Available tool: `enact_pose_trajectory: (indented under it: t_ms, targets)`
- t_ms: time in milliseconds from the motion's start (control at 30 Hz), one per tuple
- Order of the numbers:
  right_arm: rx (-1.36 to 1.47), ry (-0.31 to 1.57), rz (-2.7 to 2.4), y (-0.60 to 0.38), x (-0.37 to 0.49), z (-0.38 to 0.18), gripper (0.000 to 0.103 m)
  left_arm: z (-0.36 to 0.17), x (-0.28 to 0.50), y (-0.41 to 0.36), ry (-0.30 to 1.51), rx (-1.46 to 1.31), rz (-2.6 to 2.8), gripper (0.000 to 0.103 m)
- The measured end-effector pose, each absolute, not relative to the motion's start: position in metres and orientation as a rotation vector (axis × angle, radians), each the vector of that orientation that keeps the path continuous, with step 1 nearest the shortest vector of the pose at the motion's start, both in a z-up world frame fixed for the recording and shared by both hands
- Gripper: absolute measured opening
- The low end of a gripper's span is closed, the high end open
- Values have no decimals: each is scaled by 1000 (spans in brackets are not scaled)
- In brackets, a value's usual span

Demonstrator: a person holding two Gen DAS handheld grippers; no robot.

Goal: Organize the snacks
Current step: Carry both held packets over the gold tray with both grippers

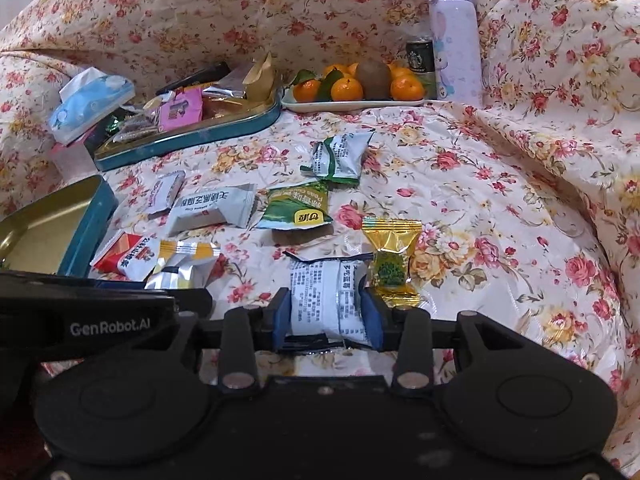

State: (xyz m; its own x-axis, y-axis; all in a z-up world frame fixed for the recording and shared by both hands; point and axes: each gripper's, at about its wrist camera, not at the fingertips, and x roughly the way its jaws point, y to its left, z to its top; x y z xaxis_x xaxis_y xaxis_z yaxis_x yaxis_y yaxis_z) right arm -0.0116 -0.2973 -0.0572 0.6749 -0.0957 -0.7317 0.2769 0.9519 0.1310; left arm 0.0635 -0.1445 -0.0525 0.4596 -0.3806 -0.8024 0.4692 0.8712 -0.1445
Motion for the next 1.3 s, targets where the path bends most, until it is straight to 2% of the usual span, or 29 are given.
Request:
enact_pose_trajectory:
  t_ms: [367, 533, 833, 1300]
  targets:
    - [230, 813, -183, -300, -10, -58, 42, -52, 68, -146, 975, 110, -543, 50]
    - [206, 801, -170, -294, -11, -56, 40, -48, 71, -144, 975, 76, -554, 44]
    - [300, 704, -195, -305, -18, -34, 39, -20, 67, -145, 898, 51, -583, 44]
    - [328, 731, -192, -289, -43, -29, 39, 13, 29, -88, 832, 0, -515, 44]
